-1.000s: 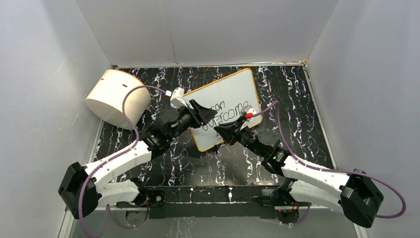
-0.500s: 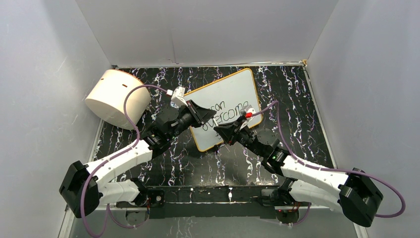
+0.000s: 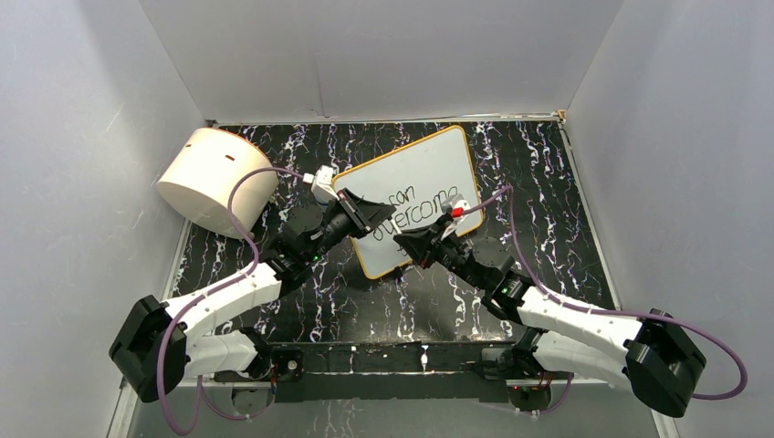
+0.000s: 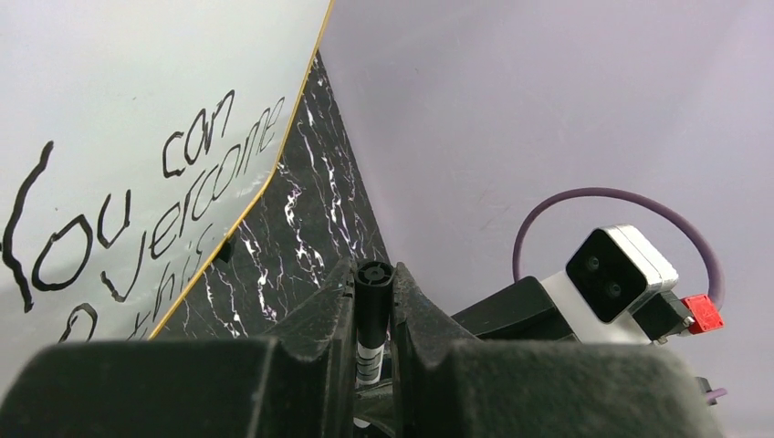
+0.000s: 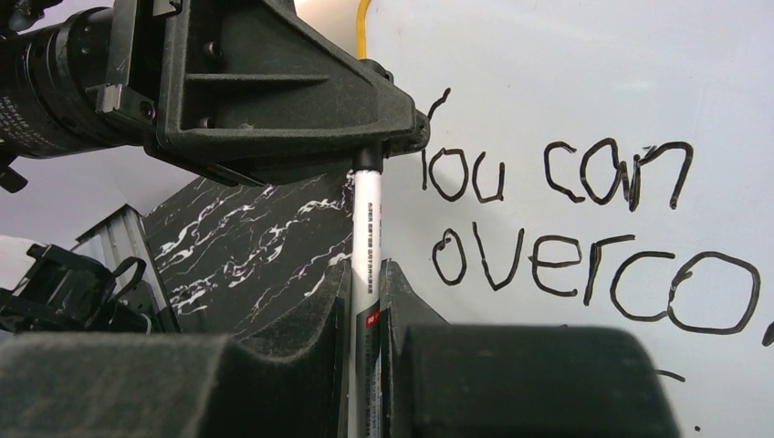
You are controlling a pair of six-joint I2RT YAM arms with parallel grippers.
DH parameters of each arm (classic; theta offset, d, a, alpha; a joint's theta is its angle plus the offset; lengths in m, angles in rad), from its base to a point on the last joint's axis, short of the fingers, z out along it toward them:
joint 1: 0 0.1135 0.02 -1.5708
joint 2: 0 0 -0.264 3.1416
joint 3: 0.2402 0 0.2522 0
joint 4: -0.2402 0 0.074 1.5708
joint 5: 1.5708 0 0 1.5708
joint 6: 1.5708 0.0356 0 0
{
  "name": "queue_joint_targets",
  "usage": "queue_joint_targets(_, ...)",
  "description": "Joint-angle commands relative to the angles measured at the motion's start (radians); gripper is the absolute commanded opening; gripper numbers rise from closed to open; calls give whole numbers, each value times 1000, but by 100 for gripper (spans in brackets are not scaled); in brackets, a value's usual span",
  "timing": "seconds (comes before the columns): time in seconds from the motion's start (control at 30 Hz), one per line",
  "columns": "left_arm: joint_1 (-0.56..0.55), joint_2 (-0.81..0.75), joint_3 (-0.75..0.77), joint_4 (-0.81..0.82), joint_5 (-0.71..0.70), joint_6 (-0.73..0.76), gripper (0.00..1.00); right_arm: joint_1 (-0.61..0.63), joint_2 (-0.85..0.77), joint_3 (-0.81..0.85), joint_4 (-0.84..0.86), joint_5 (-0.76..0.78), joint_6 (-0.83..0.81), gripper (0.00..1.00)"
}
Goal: Write a sentence on the whiteboard
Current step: Close the pen cap.
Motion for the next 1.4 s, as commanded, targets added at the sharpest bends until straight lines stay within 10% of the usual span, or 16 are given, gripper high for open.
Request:
queue_joint_targets(0.0,-49,-23,-39,-12,133,-61,0,-10,4,100,137,47,-42,0)
queue_joint_targets(0.93,-213,36,-99,108,213,-40,0,-70,38,160,62,136,-135,0)
queue_joint_targets(1.23,-188,-89,14,-191,-36,148,0,-74,-34,129,-62,159,-117,0)
queue_joint_targets(1.37,-142,-119,144,-336,-142,274,26,-81,-51,145,-185,145,-131,0)
